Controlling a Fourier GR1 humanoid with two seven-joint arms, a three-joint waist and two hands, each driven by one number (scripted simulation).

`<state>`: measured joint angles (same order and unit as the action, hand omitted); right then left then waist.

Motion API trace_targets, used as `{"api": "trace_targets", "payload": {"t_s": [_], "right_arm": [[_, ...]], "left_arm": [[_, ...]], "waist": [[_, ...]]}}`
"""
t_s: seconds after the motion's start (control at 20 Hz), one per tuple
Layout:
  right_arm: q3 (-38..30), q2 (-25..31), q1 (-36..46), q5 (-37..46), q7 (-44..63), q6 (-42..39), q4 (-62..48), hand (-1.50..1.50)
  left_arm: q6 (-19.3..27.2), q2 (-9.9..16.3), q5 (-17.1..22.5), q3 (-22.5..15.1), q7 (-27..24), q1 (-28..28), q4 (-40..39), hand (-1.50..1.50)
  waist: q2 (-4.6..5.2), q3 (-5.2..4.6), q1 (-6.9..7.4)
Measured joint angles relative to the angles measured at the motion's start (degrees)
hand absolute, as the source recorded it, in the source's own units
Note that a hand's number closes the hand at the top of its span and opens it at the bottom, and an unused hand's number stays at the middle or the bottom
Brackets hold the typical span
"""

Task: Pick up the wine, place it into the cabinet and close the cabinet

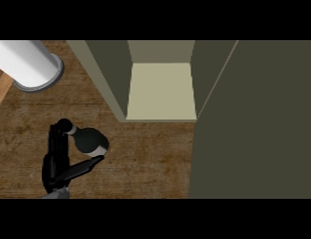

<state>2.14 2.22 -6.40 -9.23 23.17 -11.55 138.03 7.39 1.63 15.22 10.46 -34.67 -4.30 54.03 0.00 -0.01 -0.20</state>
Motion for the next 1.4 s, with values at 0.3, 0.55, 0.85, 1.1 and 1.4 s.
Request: {"api": "trace_targets", "payload": {"t_s": [0.3, 0.55, 0.85, 1.1, 1.4], "right_arm": [[0.1, -0.1, 0.4, 1.1, -0.2, 0.0, -0.1, -1.50], [-0.4, -0.2, 0.5, 1.0, -0.8, -0.1, -0.4, -1.50], [-0.1, -0.3, 0.1, 0.8, -0.4, -0.2, 0.1, -1.50], [-0.5, -0.3, 0.3, 0.7, -0.5, -0.3, -0.2, -1.50], [0.2, -0.6, 1.1, 1.6, -0.3, 0.1, -0.2, -1.50]], "left_arm": [[-1.6, 0.2, 1.7, 2.1, -4.2, -4.8, -8.4, -1.50], [-6.7, 0.4, 4.0, 4.3, -9.8, -7.9, -16.8, -1.50], [-9.6, 1.3, 5.0, 5.3, -13.7, -11.3, -23.8, -1.50], [-12.3, 1.8, 5.2, 5.7, -17.8, -13.2, -28.5, 1.50], [-13.5, 2.1, 4.7, 5.2, -19.1, -13.9, -30.2, 1.50]], "waist": [[0.02, -0.02, -0.01], [0.06, -0.03, -0.14], [-0.03, 0.17, -0.08], [-0.32, 0.73, -0.03], [-0.41, 0.89, 0.05]]}}
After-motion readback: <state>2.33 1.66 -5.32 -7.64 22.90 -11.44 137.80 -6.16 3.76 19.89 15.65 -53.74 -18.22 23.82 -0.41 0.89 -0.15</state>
